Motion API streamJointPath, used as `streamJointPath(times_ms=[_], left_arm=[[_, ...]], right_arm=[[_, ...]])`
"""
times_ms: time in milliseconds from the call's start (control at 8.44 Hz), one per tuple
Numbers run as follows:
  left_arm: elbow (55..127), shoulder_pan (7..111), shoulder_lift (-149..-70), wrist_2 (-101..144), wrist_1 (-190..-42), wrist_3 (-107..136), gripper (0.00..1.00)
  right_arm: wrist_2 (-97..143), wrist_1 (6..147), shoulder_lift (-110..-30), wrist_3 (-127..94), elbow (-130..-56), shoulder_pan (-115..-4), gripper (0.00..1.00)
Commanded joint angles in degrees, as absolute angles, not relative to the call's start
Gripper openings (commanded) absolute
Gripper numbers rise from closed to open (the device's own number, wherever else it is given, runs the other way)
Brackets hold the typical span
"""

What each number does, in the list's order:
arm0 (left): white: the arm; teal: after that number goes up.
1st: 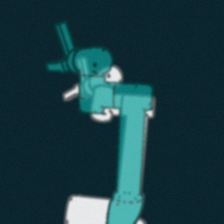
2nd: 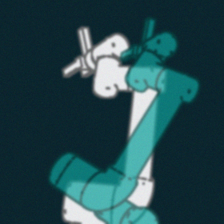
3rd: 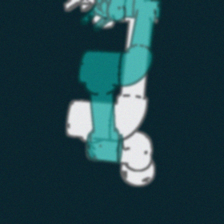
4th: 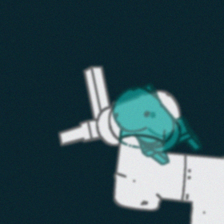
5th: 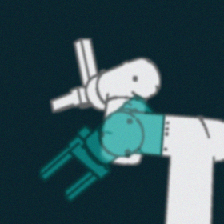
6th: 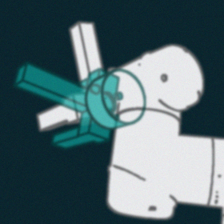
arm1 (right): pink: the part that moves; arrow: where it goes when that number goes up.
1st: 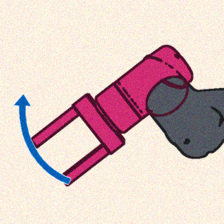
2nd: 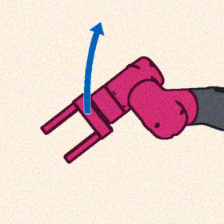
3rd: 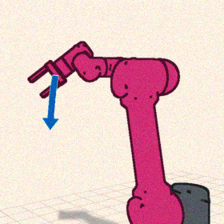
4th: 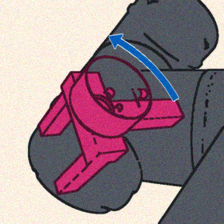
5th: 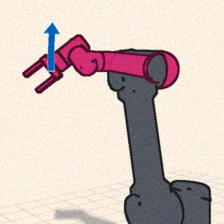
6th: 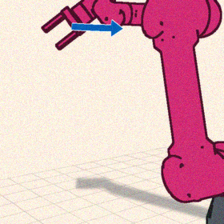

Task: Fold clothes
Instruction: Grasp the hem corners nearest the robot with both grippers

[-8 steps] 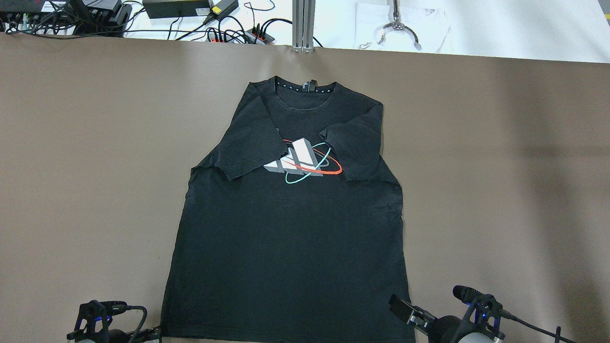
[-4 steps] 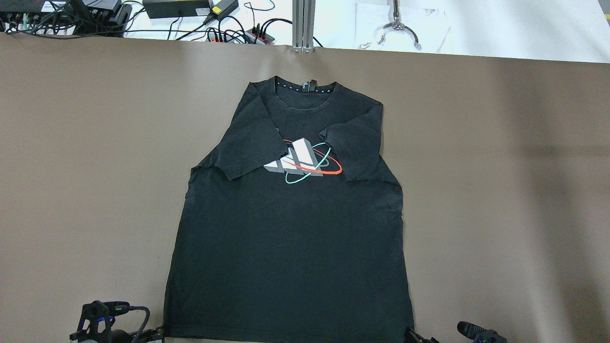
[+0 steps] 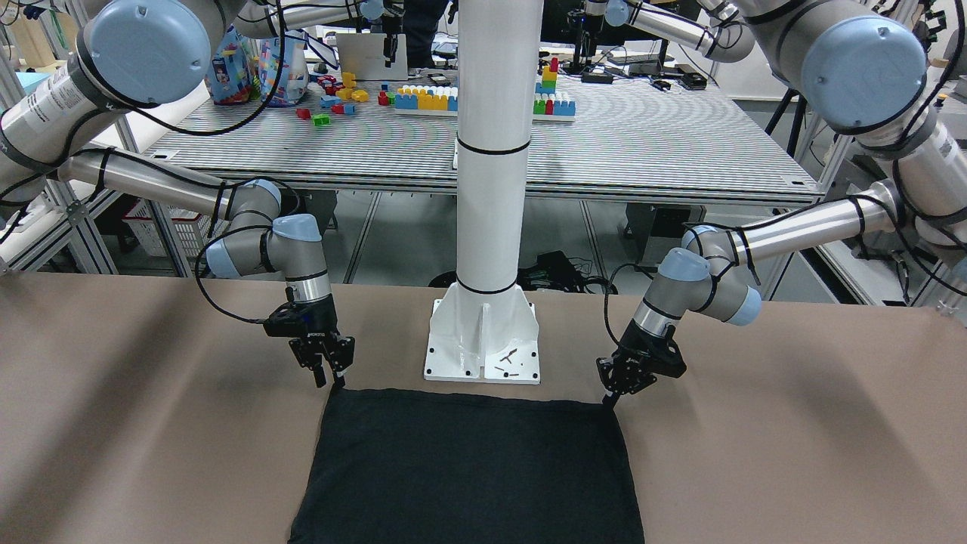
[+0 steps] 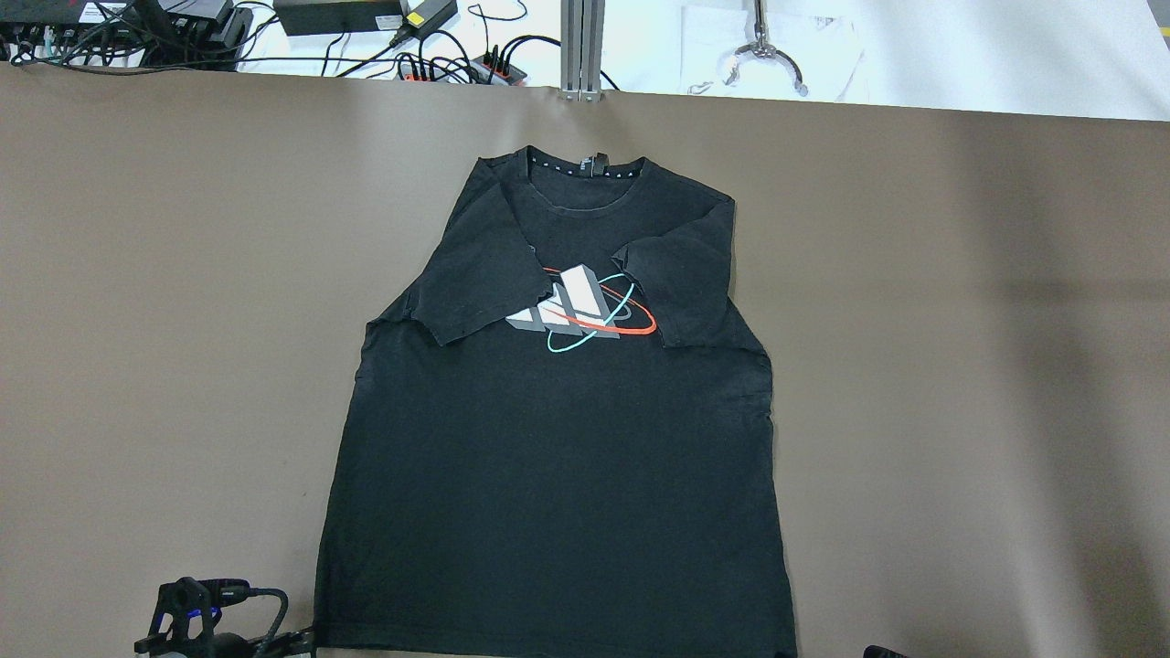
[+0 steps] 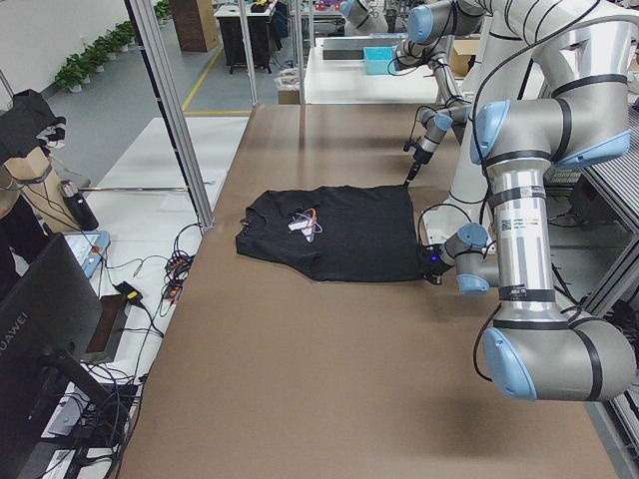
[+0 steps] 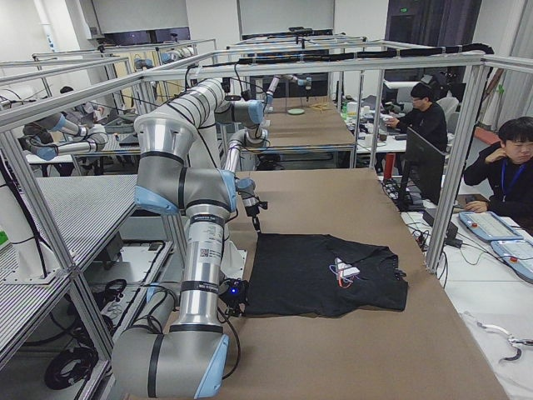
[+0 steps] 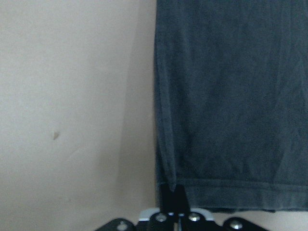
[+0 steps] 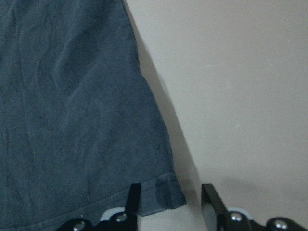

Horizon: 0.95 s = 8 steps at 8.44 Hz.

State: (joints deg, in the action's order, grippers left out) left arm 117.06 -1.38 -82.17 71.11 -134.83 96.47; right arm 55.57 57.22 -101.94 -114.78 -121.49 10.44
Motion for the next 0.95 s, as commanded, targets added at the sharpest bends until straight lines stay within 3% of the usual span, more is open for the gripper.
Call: streamJointPath(times_ms=[0, 237, 592, 829], left_arm=[[117.07, -1.49, -82.09, 71.1, -134.91, 96.33, 0.0], [117.07, -1.32, -82.09, 71.19, -134.83, 96.24, 0.0], [117.16, -1.41, -82.09, 71.1, -134.91, 96.24, 0.0], [117.77, -1.32, -82.09, 71.1, -134.91, 96.24, 0.0]], right_arm=[[54.76, 57.22, -100.9, -114.79, -120.15, 11.16, 0.5], [54.67, 57.22, -100.99, -114.79, -119.97, 11.08, 0.45], [54.58, 57.22, -100.9, -114.79, -120.15, 11.16, 0.03], [54.32, 57.22, -100.9, -114.79, -120.93, 11.08, 0.0]])
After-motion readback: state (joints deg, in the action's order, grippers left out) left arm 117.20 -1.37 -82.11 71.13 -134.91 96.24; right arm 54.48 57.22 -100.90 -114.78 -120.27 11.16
